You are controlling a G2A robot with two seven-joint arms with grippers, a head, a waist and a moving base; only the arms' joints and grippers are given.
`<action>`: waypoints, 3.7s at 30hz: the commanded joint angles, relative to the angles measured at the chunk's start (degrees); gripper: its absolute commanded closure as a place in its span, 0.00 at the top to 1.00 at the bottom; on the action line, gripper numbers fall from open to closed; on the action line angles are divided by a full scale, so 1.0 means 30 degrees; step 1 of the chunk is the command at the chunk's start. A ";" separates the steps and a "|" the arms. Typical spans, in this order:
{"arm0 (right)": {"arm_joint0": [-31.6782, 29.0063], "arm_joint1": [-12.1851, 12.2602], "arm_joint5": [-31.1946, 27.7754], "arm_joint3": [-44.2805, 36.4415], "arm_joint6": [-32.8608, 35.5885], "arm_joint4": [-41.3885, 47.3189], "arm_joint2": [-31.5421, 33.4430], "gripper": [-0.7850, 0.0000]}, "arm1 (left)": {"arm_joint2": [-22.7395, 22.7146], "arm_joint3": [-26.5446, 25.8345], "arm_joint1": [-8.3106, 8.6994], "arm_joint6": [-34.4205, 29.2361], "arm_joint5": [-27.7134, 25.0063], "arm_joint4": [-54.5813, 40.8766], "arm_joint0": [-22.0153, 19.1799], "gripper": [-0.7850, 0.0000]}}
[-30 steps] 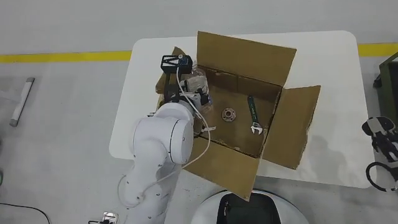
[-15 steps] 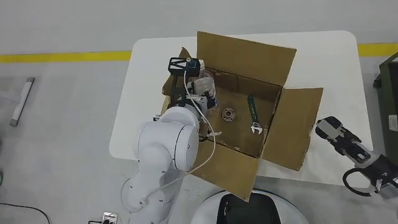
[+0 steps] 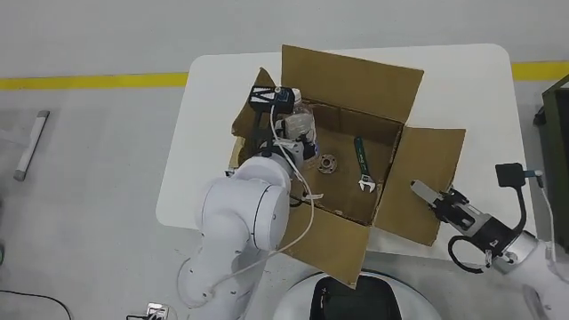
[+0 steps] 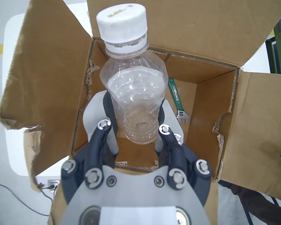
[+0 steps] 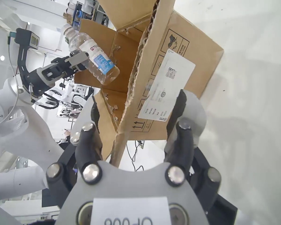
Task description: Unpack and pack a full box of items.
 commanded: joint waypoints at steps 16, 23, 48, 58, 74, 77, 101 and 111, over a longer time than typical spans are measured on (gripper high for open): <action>-0.0230 0.0370 -0.1187 0.0504 0.1413 -0.0600 0.3823 0.00 | -0.1108 -0.3265 -0.0149 -0.0801 -0.0505 -0.1553 -0.1138 0.00; 0.0144 0.0595 -0.2024 0.1237 0.2370 -0.0191 0.6079 0.00 | -0.1953 -0.4364 -0.0142 -0.1023 -0.0795 -0.1570 -0.1928 0.00; 0.0331 0.0858 -0.2176 0.2107 0.2226 0.0000 0.6430 0.00 | -0.4670 -0.0397 0.0360 -0.2284 -0.4223 0.3164 0.0638 0.00; 0.0920 0.0994 -0.2114 0.2377 0.2155 -0.0091 0.6408 0.00 | -0.4186 0.2447 0.0229 -0.2284 -0.4155 0.3339 0.2152 0.00; 0.1738 0.1221 -0.2123 0.3002 0.2309 -0.0126 0.6243 0.00 | -0.3757 0.6888 -0.0051 -0.2284 -0.3280 0.3252 0.1469 0.00; 0.1928 0.1271 -0.2083 0.3036 0.2328 -0.0110 0.6303 0.00 | -0.3659 0.7106 -0.0102 -0.2284 -0.3120 0.3088 0.1453 0.00; 0.1879 0.1459 -0.5197 -0.1645 -0.0324 -0.3401 0.7811 0.00 | -0.4354 0.3549 -0.0257 -0.2284 -0.2336 0.2381 0.1671 1.00; 0.5326 0.2104 -0.6136 -0.1645 0.4214 -1.0895 0.1001 0.00 | -0.5122 0.2562 -0.0213 -0.2284 -0.2496 0.1689 0.1333 1.00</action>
